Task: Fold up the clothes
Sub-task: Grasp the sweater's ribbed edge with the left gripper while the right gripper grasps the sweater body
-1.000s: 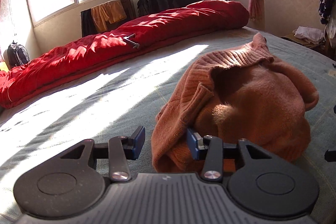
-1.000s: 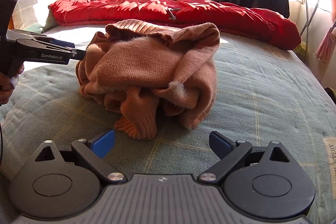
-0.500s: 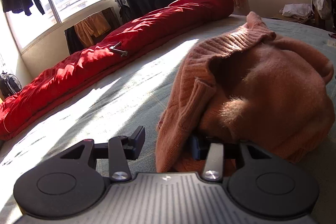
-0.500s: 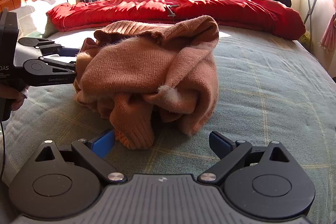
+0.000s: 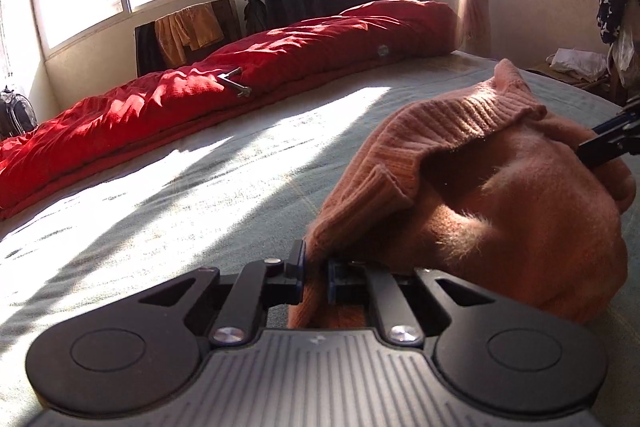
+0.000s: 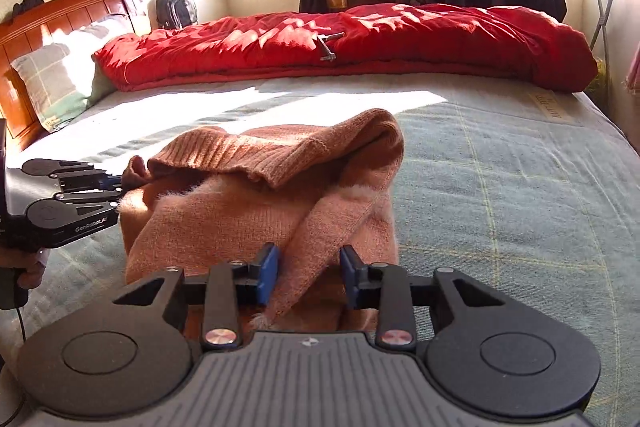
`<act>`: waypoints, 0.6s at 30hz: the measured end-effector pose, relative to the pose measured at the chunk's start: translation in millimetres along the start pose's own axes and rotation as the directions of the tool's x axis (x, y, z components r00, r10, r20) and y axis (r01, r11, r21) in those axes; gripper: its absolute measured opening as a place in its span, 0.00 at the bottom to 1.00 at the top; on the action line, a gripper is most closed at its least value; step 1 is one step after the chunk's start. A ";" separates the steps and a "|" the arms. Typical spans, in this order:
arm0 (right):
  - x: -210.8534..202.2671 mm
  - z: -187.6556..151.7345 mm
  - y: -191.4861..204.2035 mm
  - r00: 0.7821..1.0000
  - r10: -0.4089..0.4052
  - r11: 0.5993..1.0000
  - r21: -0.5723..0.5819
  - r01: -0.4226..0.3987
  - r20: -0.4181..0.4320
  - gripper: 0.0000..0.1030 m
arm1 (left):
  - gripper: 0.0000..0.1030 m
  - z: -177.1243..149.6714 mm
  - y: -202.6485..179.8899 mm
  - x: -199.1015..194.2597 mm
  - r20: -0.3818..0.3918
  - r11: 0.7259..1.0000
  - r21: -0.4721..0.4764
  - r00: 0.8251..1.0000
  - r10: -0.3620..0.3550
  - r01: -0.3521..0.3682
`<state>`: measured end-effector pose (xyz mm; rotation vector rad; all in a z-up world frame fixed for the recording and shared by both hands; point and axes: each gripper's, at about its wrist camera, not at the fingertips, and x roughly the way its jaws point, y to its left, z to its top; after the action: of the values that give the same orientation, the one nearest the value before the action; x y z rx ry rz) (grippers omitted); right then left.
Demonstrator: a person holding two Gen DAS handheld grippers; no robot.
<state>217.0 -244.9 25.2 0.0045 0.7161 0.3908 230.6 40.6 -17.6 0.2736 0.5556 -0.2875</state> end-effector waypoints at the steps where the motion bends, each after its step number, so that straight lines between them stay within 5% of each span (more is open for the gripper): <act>1: 2.5 1.5 -3.3 1.000 0.004 1.000 0.024 -0.004 -0.005 0.36 | 0.11 -0.5 -0.2 -0.4 -0.001 1.000 0.002 1.000 -0.002 0.002; 8: 12.1 8.9 -13.7 0.999 0.036 0.994 0.104 -0.034 -0.011 0.35 | 0.08 1.5 -5.0 3.7 -0.014 1.000 0.006 1.000 -0.008 0.008; 11: 8.1 13.6 -7.4 1.000 0.004 1.000 0.021 -0.004 -0.012 0.19 | 0.05 4.3 -1.0 -1.3 0.001 1.000 -0.016 1.000 0.014 -0.014; 18: -0.9 22.3 -15.5 0.989 -0.148 0.980 -0.137 0.146 0.001 0.14 | 0.03 20.9 14.5 -5.5 0.009 0.996 -0.044 0.997 0.074 -0.074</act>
<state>236.1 -256.8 40.6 -0.1792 0.6931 0.2978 240.9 48.2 5.0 0.2500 0.5393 -0.2050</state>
